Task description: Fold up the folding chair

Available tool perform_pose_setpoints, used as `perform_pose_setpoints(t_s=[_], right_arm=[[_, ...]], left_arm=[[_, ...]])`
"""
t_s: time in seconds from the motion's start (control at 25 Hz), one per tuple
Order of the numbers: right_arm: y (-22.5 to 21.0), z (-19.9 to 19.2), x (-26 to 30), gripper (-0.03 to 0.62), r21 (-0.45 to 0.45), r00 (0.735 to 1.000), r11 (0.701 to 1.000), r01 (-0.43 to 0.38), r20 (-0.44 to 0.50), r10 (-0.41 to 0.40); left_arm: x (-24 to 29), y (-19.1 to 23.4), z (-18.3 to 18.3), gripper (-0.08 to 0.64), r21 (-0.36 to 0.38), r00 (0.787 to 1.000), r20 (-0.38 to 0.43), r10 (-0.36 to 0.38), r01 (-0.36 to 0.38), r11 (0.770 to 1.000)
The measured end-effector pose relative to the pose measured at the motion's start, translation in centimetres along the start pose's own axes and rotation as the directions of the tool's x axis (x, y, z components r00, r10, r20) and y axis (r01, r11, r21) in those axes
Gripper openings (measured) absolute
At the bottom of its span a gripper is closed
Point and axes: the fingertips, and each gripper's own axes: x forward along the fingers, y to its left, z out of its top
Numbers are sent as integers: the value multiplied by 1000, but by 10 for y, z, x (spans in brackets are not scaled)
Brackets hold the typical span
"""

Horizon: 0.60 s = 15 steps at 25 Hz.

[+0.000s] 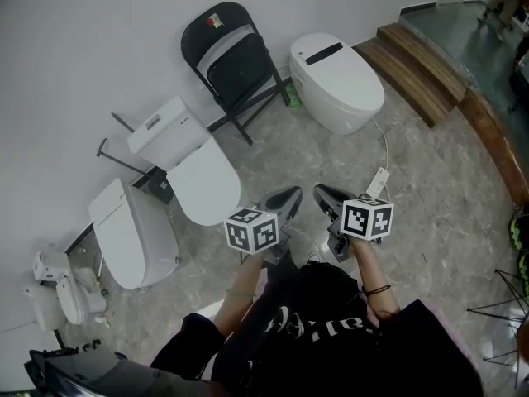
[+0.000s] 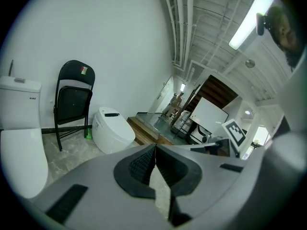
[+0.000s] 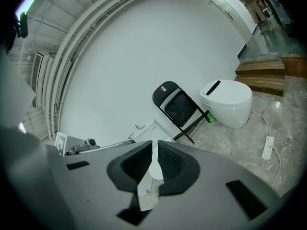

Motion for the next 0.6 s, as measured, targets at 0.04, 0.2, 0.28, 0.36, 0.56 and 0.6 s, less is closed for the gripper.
perform_pose_setpoints(t_s=[0.04, 0.2, 0.28, 0.36, 0.56, 0.6], right_arm=[[2, 1, 2, 44, -5, 1000, 1000, -2, 0, 2], [8, 4, 10, 43, -28, 1000, 1000, -7, -2, 7], [10, 4, 13, 41, -42, 1000, 999, -4, -6, 4], [10, 6, 17, 40, -53, 1000, 999, 1, -5, -1], [14, 11, 28, 35, -68, 1000, 998, 6, -2, -6], [15, 12, 30, 35, -68, 1000, 998, 6, -1, -6]], left_arm=[[-2, 2, 1, 5, 0, 1000, 3, 3, -3, 1000], [-8, 10, 3, 5, -3, 1000, 12, 10, -10, 1000], [-10, 12, 5, 5, -2, 1000, 16, 12, -12, 1000], [-11, 15, 8, 5, 3, 1000, 19, 12, -12, 1000], [-13, 23, 17, 5, 15, 1000, 16, 10, -10, 1000], [-14, 23, 17, 5, 16, 1000, 13, 9, -9, 1000]])
